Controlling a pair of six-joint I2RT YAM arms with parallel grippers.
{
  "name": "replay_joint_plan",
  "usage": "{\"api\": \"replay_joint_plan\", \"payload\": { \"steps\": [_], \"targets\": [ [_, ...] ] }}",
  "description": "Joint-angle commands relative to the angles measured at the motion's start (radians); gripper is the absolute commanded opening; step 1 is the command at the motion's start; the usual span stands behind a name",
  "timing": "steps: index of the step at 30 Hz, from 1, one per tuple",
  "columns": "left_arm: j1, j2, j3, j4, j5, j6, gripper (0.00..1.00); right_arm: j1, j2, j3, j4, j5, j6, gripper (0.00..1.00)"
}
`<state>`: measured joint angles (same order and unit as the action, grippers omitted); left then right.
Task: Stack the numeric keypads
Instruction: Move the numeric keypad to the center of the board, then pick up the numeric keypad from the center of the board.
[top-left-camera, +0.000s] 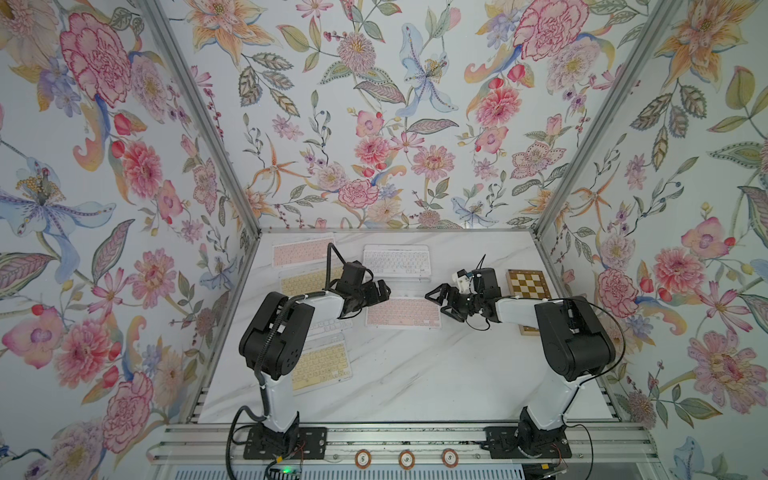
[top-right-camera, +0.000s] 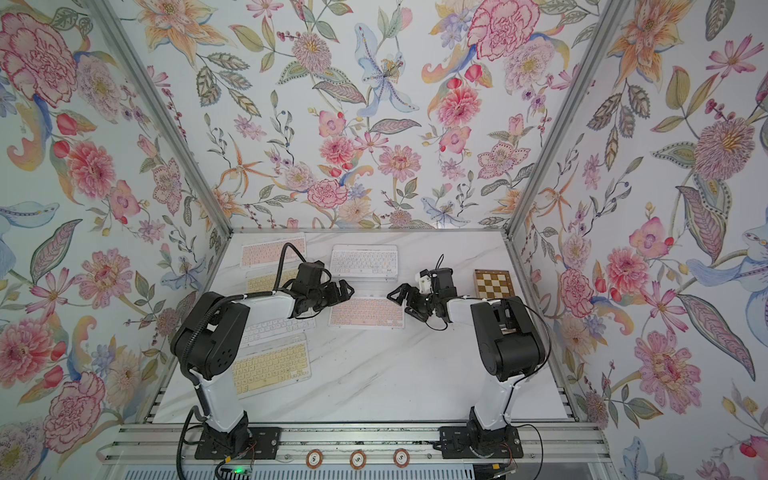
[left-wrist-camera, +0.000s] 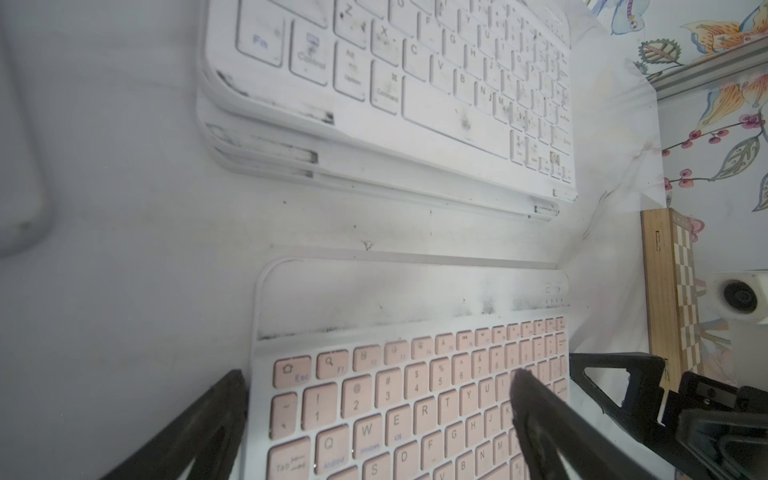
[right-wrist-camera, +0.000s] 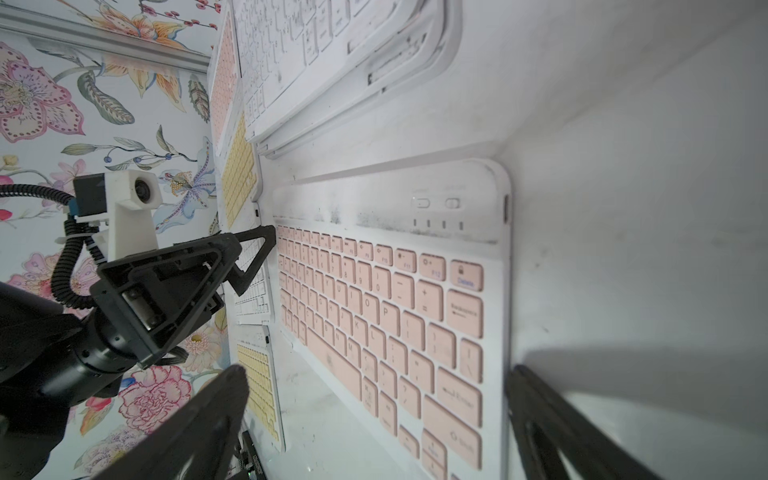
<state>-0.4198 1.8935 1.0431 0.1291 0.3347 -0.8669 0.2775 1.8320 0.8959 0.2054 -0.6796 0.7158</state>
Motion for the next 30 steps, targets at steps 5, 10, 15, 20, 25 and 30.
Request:
{"api": "replay_joint_plan", "payload": {
  "steps": [5, 10, 15, 20, 25, 30],
  "targets": [
    [0.021, 0.009, -0.011, -0.028, 0.066, 0.04, 0.99, -0.079, -0.005, -0.045, -0.037, -0.045, -0.038, 0.99],
    [0.02, 0.019, -0.012, -0.023, 0.075, 0.039, 0.99, -0.124, 0.018, -0.08, 0.096, -0.093, 0.013, 0.99],
    [0.022, 0.029, -0.026, -0.016, 0.078, 0.038, 0.99, -0.131, 0.114, -0.056, 0.264, -0.126, 0.124, 0.99],
    [0.023, 0.026, -0.039, -0.011, 0.079, 0.037, 0.99, -0.12, 0.176, 0.006, 0.294, -0.124, 0.153, 0.99],
    [0.023, 0.035, -0.031, -0.01, 0.084, 0.035, 0.99, -0.112, 0.21, 0.053, 0.281, -0.12, 0.154, 0.99],
    [0.023, 0.036, -0.025, -0.008, 0.086, 0.034, 0.99, -0.097, 0.218, 0.078, 0.251, -0.115, 0.143, 0.99]
  ]
}}
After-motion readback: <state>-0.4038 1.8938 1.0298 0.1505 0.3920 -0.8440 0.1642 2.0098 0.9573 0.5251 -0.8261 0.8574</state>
